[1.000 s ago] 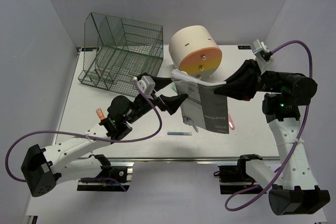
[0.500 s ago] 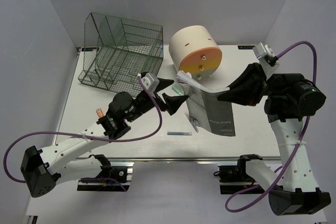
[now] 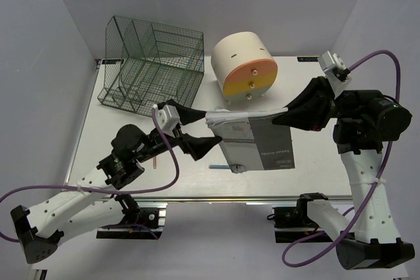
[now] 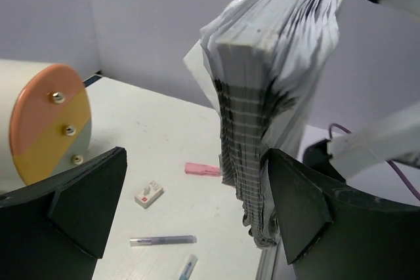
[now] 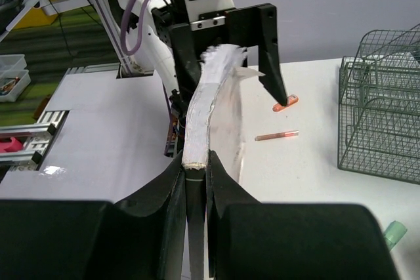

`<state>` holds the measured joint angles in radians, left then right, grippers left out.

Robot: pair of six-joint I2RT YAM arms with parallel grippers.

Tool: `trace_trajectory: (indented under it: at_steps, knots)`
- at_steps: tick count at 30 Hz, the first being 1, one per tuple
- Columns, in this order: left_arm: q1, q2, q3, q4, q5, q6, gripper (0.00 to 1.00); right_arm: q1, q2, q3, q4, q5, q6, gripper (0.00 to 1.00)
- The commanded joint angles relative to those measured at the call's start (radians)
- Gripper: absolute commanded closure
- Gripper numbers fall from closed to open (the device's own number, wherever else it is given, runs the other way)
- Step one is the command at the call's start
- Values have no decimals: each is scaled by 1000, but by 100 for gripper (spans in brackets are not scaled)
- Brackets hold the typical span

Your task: Organize the desk

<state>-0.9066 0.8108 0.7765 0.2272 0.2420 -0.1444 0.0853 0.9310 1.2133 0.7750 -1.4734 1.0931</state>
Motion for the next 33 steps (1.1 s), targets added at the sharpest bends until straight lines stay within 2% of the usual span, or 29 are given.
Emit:
trace_trajectory:
  at_steps: [1, 6, 11, 15, 20, 23, 27, 33]
  knots:
    - [3, -18, 16, -100, 126, 31, 2, -1, 0, 55, 3, 73, -33, 100]
    - [3, 11, 23, -134, 304, 46, 2, 1, 8, 66, 64, 55, 8, 100]
    - [3, 7, 6, -143, 284, 57, 2, 2, 17, 80, 204, 28, 99, 100]
    - [3, 4, 1, -152, 188, 63, 2, 5, 35, 89, 288, 7, 146, 100]
    - [3, 11, -28, -57, 183, 35, 2, 8, 69, 58, 375, -14, 166, 100]
    - [3, 47, -17, -37, 187, 40, 2, 8, 84, 34, 501, -44, 201, 100]
    - [3, 54, -19, -9, 187, 60, 2, 11, 101, 26, 560, -90, 183, 100]
    - [3, -5, -63, 18, 223, 104, 2, 13, 120, 29, 520, -171, 47, 100]
